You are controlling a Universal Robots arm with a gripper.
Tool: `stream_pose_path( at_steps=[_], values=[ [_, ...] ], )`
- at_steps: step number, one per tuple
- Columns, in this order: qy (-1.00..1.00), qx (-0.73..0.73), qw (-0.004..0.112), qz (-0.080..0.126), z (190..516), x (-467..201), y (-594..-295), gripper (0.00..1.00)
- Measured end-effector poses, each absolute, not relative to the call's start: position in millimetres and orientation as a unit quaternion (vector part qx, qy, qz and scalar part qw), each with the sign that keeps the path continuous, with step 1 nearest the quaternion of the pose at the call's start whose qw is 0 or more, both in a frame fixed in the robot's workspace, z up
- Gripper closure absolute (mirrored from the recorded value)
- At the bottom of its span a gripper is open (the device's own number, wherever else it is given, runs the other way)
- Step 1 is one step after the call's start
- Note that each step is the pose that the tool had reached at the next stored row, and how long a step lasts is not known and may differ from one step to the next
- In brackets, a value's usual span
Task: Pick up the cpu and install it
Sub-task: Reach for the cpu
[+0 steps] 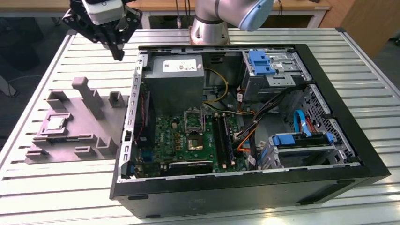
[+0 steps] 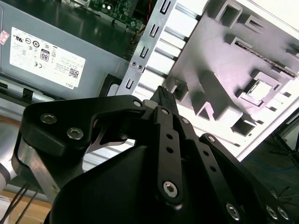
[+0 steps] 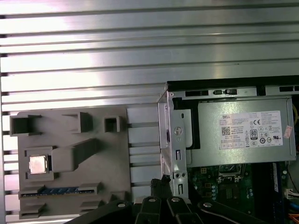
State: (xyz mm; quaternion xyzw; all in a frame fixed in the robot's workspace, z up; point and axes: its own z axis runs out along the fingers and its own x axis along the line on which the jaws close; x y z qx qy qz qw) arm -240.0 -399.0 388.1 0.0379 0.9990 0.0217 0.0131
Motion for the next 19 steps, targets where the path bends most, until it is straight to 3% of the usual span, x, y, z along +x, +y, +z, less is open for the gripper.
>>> stream_pose_path(
  at_steps=[19],
  values=[
    [0.999, 0.038, 0.013, 0.022, 388.0, -248.1, -398.9, 0.89]
  ],
)
